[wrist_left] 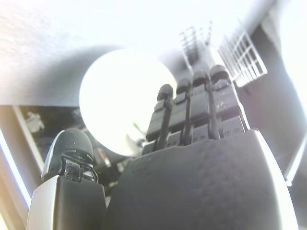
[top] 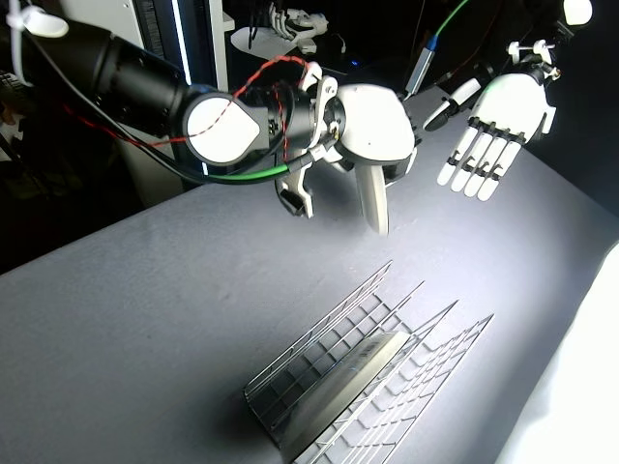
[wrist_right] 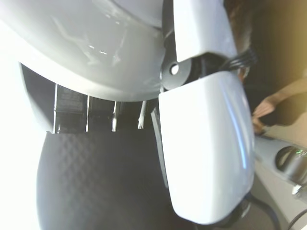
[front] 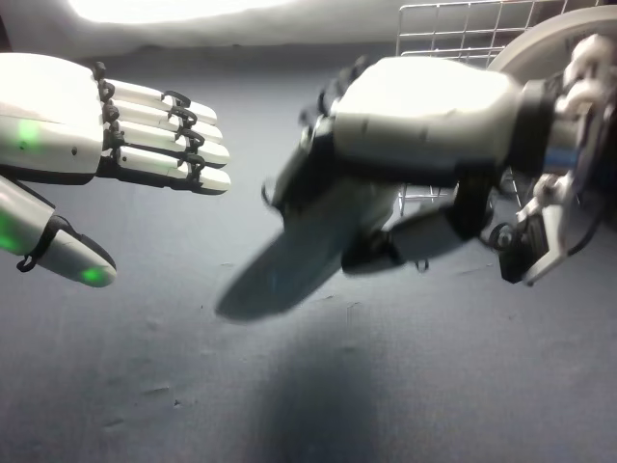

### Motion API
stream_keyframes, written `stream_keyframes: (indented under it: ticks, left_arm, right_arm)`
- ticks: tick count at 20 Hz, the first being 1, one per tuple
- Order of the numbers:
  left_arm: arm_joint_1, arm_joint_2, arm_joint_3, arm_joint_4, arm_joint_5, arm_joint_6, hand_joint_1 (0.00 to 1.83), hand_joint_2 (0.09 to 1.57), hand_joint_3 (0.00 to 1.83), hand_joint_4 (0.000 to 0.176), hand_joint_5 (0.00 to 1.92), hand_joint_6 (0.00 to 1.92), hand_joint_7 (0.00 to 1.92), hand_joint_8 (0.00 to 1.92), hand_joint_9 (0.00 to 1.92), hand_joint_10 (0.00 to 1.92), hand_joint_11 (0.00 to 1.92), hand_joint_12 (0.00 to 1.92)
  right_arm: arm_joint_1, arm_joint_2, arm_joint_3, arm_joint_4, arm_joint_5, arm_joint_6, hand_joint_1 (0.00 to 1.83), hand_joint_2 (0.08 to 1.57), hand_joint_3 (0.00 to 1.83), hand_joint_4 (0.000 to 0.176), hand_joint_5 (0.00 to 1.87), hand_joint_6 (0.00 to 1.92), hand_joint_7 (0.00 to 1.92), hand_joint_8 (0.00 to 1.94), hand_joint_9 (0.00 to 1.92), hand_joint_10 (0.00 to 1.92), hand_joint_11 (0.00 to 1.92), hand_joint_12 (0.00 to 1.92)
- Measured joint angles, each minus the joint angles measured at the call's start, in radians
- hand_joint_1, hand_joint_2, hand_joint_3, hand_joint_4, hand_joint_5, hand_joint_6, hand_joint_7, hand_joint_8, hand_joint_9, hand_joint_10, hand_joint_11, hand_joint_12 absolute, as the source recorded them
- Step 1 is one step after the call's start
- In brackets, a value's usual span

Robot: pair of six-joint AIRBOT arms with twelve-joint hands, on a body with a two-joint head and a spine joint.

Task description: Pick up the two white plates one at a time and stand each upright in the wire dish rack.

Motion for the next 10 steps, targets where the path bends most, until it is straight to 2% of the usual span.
stream_keyframes:
  ticks: [6,7,10]
  left_arm:
    - [0.037,0.0,0.003,0.015,0.035,-0.01,0.0,1.18,0.0,0.0,0.0,0.0,0.0,0.0,0.0,0.0,0.0,0.0]
    - [0.037,0.0,0.003,0.022,0.036,-0.01,0.0,1.18,0.0,0.0,0.01,0.0,0.0,0.0,0.0,0.0,0.0,0.0]
    - [0.05,0.0,0.003,0.017,0.041,-0.01,0.0,1.18,0.0,0.0,0.0,0.0,0.0,0.0,0.0,0.0,0.0,0.0]
  right_arm:
    - [0.049,0.054,-0.006,0.301,-0.014,0.003,1.4,1.03,0.0,0.0,1.04,0.92,1.27,0.32,1.13,0.88,1.02,1.04]
    - [0.051,0.061,-0.006,0.344,-0.013,0.002,1.39,1.05,0.0,0.0,1.0,0.96,1.26,0.31,1.12,0.94,0.98,1.08]
    - [0.058,0.081,-0.006,0.459,-0.014,0.003,1.39,1.06,0.0,0.0,0.97,1.0,1.23,0.43,1.07,0.97,0.97,1.08]
